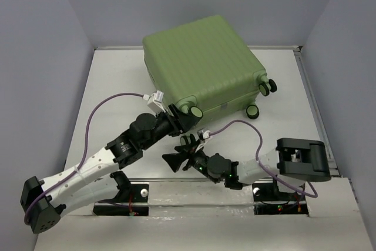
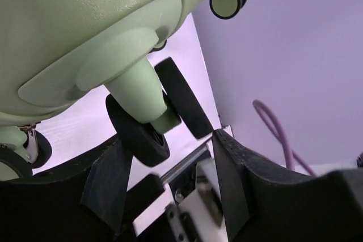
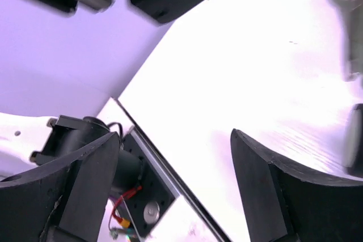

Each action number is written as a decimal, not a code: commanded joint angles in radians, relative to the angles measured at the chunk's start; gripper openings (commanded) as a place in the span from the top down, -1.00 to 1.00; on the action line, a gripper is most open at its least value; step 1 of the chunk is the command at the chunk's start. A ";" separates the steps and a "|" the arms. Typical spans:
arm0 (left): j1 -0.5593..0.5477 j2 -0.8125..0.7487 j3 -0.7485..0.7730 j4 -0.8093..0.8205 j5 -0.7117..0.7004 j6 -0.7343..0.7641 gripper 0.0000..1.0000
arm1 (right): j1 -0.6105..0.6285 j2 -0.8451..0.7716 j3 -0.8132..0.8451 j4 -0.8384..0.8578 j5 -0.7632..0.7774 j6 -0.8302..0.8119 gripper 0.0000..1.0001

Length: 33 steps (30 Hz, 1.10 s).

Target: Pack the luggage

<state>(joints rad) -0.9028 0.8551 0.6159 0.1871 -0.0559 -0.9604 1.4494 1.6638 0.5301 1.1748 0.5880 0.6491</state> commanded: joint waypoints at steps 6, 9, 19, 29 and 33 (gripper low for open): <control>-0.016 -0.145 0.027 0.192 0.010 0.012 -0.75 | -0.004 -0.392 0.022 -0.735 0.018 0.067 -0.89; -0.016 -0.148 0.013 0.176 0.005 0.017 -0.84 | -0.024 -0.460 0.086 -0.877 0.038 0.037 -0.96; -0.004 -0.174 -0.028 0.115 -0.025 0.040 -0.85 | -0.213 -0.552 0.194 -1.073 0.010 -0.031 -0.99; -0.004 -0.339 -0.192 -0.133 -0.130 0.083 -0.46 | -0.213 -0.561 0.361 -1.614 -0.322 -0.035 -0.89; -0.004 -0.389 -0.307 -0.092 -0.087 0.028 -0.13 | -0.204 -0.601 0.425 -1.823 -0.307 -0.060 -0.83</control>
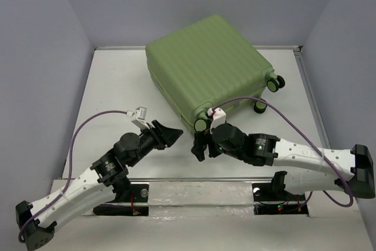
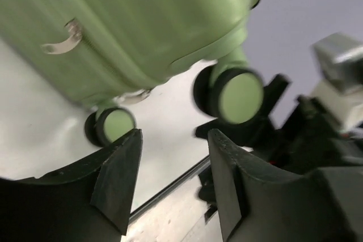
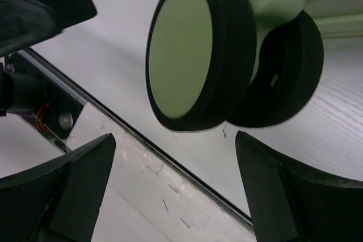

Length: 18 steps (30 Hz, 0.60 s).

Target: Pack the luggage

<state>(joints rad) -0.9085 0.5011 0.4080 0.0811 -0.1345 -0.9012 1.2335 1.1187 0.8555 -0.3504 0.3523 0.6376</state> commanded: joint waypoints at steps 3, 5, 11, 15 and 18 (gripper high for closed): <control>0.002 0.014 -0.152 0.092 0.048 -0.035 -0.05 | 0.012 -0.109 0.141 -0.421 -0.001 -0.039 -0.85; 0.000 0.062 -0.152 0.126 0.078 -0.019 -0.04 | 0.012 -0.134 0.165 -0.455 0.052 -0.033 -0.88; -0.009 0.252 -0.074 0.216 0.095 0.036 -0.04 | 0.012 -0.090 0.296 -0.489 0.230 -0.076 -0.99; -0.020 0.345 -0.034 0.259 0.093 0.061 -0.04 | -0.008 0.019 0.378 -0.453 0.255 -0.183 -1.00; -0.027 0.390 -0.017 0.278 0.092 0.067 -0.03 | -0.026 0.108 0.445 -0.443 0.240 -0.223 -1.00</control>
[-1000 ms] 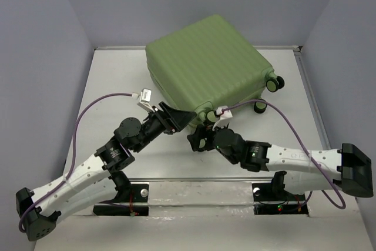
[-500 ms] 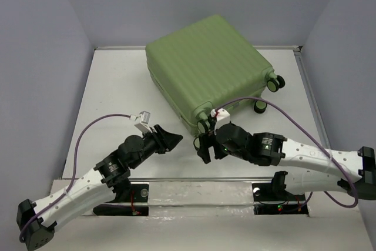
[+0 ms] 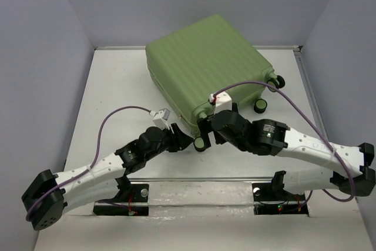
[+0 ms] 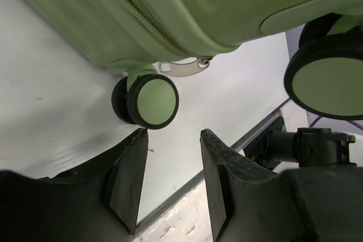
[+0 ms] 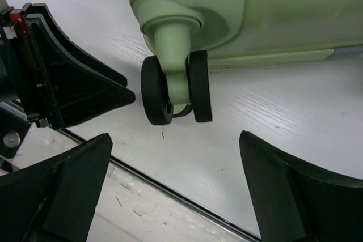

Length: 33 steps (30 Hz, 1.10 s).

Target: Pack the luggage

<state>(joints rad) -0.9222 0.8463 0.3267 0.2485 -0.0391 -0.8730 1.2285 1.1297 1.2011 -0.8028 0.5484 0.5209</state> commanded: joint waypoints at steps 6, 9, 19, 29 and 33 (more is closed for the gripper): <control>-0.032 0.118 0.101 0.146 -0.013 0.051 -0.03 | -0.104 0.212 0.138 0.042 0.019 -0.171 -1.00; -0.053 0.155 0.123 0.152 -0.051 0.060 -0.02 | -0.132 0.245 0.135 0.047 0.025 -0.174 -0.99; -0.174 0.269 0.189 0.192 -0.415 0.058 0.02 | -0.132 0.354 0.160 0.073 0.091 -0.206 0.67; -0.303 0.425 0.294 0.141 -0.772 0.045 0.00 | -0.132 0.279 0.098 0.212 -0.149 -0.231 0.86; -0.332 0.471 0.353 0.037 -0.922 -0.001 0.00 | -0.121 0.269 0.100 0.244 -0.205 -0.236 0.86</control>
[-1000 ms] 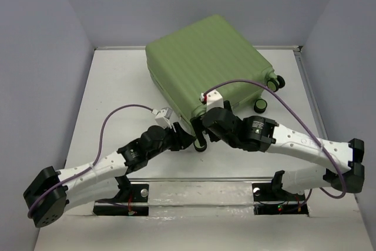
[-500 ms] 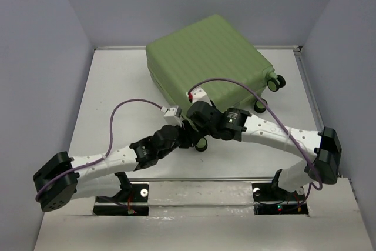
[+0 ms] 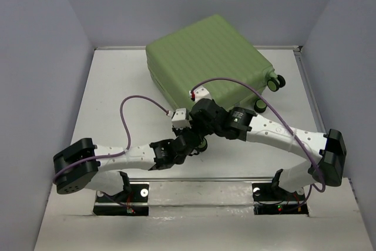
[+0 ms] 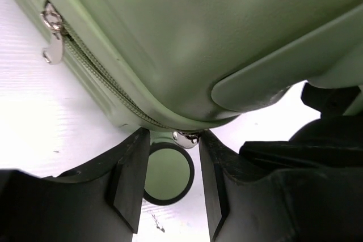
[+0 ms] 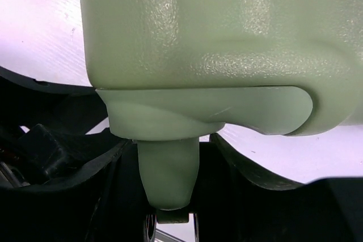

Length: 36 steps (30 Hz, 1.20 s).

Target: Pack the luggage

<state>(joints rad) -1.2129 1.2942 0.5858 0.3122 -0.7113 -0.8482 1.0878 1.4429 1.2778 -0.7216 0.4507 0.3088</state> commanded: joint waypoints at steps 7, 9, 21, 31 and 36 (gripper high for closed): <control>-0.053 0.068 0.146 -0.016 -0.347 -0.039 0.18 | 0.050 -0.041 -0.003 0.198 -0.141 -0.013 0.86; -0.053 0.080 0.161 -0.015 -0.361 -0.035 0.33 | 0.060 -0.044 -0.018 0.208 -0.142 -0.010 0.86; -0.051 0.001 0.111 -0.067 -0.413 0.024 0.88 | 0.060 -0.131 -0.127 0.206 -0.040 0.022 0.86; 0.151 -0.495 -0.196 -0.223 -0.215 0.015 0.88 | 0.060 -0.266 -0.276 0.062 0.048 0.121 0.86; 0.363 -0.573 -0.204 -0.213 -0.069 0.095 0.89 | 0.060 -0.308 -0.307 0.054 -0.031 0.130 0.86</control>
<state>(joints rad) -0.9676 0.7410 0.3985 0.1120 -0.7750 -0.8410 1.1461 1.1904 0.9974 -0.5358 0.4503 0.4038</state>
